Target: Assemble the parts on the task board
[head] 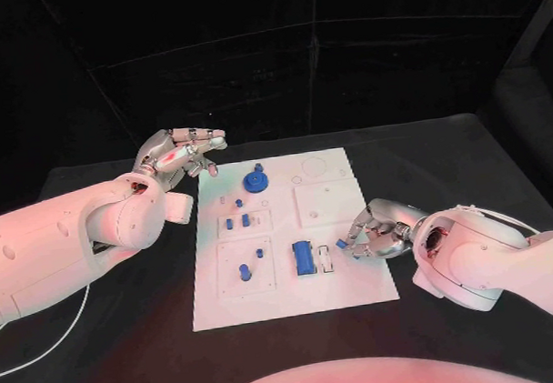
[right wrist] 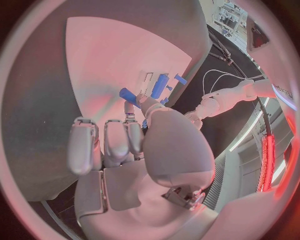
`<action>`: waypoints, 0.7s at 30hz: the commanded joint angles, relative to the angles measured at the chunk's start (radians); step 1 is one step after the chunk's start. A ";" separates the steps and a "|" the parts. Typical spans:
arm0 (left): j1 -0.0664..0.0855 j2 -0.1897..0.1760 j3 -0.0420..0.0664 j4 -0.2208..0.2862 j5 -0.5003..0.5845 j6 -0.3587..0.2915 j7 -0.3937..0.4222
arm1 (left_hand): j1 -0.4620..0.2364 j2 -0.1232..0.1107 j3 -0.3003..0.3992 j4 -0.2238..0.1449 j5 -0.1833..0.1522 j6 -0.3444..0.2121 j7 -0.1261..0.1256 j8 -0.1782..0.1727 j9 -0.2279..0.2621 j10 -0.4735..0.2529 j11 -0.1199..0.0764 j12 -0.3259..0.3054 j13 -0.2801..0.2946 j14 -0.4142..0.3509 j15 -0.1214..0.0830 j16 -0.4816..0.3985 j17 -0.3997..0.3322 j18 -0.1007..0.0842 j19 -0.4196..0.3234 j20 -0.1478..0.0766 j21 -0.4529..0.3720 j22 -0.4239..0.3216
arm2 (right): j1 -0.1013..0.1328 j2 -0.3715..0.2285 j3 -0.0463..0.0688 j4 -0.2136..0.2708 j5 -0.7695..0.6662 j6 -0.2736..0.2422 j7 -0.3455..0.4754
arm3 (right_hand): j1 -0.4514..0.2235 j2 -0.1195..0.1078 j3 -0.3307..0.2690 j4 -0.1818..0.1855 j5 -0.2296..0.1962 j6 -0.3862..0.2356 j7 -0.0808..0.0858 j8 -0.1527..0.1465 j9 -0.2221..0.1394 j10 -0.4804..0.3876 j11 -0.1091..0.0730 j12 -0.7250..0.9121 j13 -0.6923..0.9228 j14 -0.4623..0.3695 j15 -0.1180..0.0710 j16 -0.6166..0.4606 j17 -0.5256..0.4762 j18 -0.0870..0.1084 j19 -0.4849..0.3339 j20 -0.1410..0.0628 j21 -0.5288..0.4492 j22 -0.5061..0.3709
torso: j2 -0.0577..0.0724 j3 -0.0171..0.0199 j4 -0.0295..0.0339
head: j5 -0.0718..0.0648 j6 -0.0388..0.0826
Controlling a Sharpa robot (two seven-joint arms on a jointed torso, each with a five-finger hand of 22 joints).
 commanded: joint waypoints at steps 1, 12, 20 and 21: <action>0.001 0.001 0.000 0.002 0.001 0.013 0.003 | 0.000 0.013 -0.005 0.001 -0.003 -0.005 -0.001 0.005 -0.001 -0.008 0.001 0.007 0.001 -0.006 -0.001 -0.002 -0.001 0.007 -0.003 -0.001 -0.002 -0.001 | 0.001 0.015 0.000 -0.009 0.090 0.027 0.023 | -0.038 -0.015 0.000 0.011 0.041 0.024 -0.010 0.005 0.099 0.004 0.005 0.004 0.002 0.022 -0.001 0.008 0.003 -0.014 0.003 -0.005 0.005 0.004 | 0.000 -0.0008 0.0001 | 0.000 -0.003; 0.001 0.001 0.000 0.003 0.001 0.014 0.003 | 0.000 0.013 -0.005 0.001 -0.003 -0.005 -0.001 0.005 -0.001 -0.008 0.001 0.007 0.001 -0.006 -0.001 -0.002 -0.001 0.007 -0.003 -0.001 -0.002 -0.001 | 0.001 0.058 0.000 -0.034 0.104 0.077 -0.004 | -0.096 -0.025 -0.018 0.032 0.109 0.048 -0.019 0.016 0.117 0.011 -0.002 0.010 0.010 0.022 -0.006 0.011 0.008 -0.016 0.007 -0.009 0.011 0.016 | 0.000 0.0004 -0.0007 | 0.005 -0.004; 0.001 0.001 0.000 0.004 0.001 0.014 0.003 | 0.000 0.013 -0.005 0.001 -0.003 -0.005 -0.001 0.005 -0.001 -0.008 0.001 0.007 0.001 -0.006 -0.001 -0.002 -0.001 0.007 -0.003 -0.001 -0.002 -0.001 | 0.001 0.084 0.000 -0.055 0.088 0.050 -0.019 | -0.105 -0.027 -0.024 0.036 0.114 0.050 -0.020 0.017 0.120 0.010 -0.003 0.005 0.006 0.022 -0.007 0.011 0.009 -0.016 0.007 -0.010 0.011 0.016 | 0.001 0.0007 -0.0002 | 0.007 -0.007; 0.001 0.001 0.000 0.004 0.001 0.014 0.003 | 0.000 0.013 -0.005 0.001 -0.003 -0.005 -0.001 0.005 -0.001 -0.008 0.001 0.007 0.001 -0.006 -0.001 -0.002 -0.001 0.007 -0.003 -0.001 -0.002 -0.001 | 0.001 0.087 0.000 -0.057 0.086 0.048 -0.021 | -0.105 -0.027 -0.025 0.036 0.114 0.051 -0.020 0.017 0.120 0.010 -0.003 0.005 0.006 0.022 -0.007 0.011 0.009 -0.016 0.007 -0.010 0.011 0.016 | 0.000 0.0007 -0.0006 | 0.007 -0.008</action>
